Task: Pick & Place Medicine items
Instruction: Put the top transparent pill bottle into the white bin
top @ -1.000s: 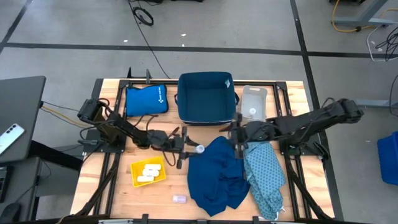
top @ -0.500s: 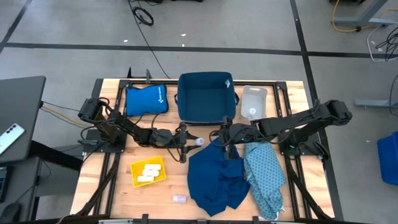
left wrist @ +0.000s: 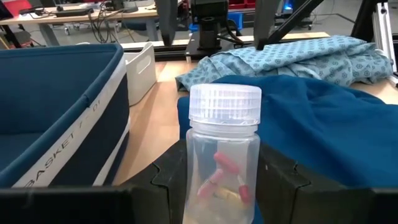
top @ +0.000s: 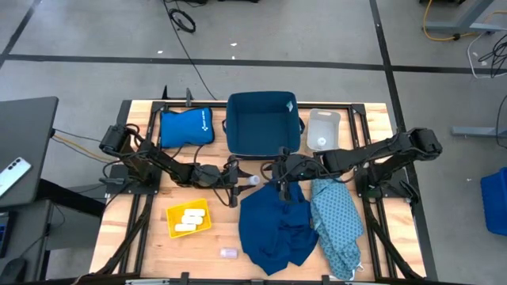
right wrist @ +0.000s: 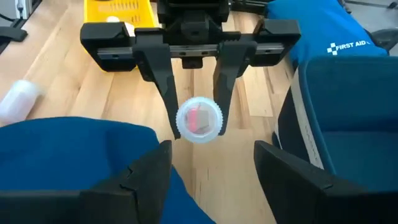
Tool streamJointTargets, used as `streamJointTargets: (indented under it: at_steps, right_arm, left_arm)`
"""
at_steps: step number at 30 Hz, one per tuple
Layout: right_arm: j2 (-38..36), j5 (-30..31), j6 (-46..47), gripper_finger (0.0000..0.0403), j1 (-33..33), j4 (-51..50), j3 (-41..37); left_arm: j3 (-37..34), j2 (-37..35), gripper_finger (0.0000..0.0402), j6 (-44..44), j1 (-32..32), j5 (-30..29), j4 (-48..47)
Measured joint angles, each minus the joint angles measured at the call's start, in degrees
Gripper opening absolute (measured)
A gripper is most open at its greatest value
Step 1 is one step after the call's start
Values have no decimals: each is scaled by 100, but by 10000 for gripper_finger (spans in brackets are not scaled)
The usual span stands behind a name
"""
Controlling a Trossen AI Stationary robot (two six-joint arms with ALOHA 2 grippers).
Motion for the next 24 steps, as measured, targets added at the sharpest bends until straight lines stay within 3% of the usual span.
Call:
streamJointTargets:
  at_steps: [9,14,24]
  right_arm:
    - [29,-197,9,258,2,381,0]
    - [421,-384,15,258,2,709,-7]
    - [560,-213,-30,258,-10,799,-7]
  left_arm:
    - [0,1,147,-52,46,49,9]
    - [13,1,147,-52,44,61,4]
    - [7,4,147,-90,44,62,-29]
